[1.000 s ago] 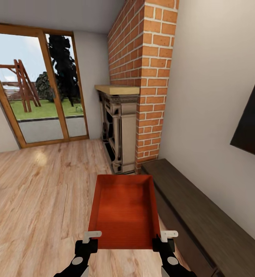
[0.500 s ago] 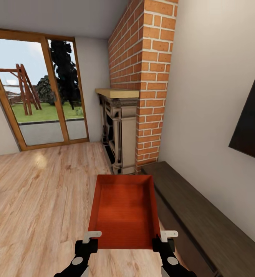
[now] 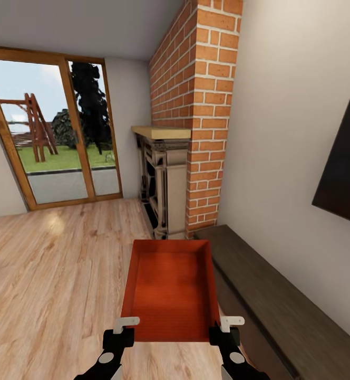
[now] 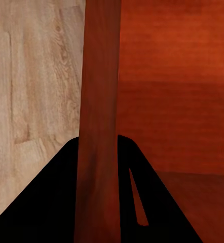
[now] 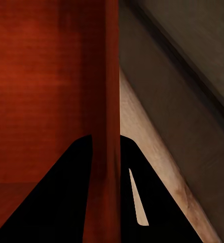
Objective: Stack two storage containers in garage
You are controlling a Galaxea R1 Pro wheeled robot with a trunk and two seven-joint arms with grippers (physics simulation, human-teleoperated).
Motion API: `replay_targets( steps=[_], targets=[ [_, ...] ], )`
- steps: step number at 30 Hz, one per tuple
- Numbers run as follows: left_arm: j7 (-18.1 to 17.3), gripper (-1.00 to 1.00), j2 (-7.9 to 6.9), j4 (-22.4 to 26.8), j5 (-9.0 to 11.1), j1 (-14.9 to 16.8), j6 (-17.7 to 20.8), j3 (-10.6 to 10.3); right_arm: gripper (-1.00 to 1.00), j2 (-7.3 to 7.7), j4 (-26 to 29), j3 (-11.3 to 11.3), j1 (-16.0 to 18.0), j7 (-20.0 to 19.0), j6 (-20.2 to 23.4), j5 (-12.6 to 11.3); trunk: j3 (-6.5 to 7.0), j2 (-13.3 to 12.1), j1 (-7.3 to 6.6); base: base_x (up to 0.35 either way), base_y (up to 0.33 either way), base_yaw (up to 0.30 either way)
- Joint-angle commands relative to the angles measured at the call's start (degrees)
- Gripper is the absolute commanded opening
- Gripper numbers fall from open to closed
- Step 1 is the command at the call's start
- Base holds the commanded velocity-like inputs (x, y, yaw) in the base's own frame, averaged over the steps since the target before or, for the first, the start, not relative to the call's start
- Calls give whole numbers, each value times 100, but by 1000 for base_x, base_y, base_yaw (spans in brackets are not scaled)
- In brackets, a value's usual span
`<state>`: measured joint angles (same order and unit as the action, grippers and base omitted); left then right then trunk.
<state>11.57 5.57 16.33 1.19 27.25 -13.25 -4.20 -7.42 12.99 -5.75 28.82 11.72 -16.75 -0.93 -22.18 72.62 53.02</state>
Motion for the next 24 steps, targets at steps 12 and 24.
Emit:
replay_targets(
  steps=[12,24],
  targets=[
    [73,-100,-14,-25,83,0,-28,-28,-100,5,28,-3,11,23,-531,40,106,4,0,0,0,0],
    [73,-100,-14,-25,83,0,-29,-28,-100,5,28,-5,9,23,-531,40,217,4,0,0,0,0]
  ],
)
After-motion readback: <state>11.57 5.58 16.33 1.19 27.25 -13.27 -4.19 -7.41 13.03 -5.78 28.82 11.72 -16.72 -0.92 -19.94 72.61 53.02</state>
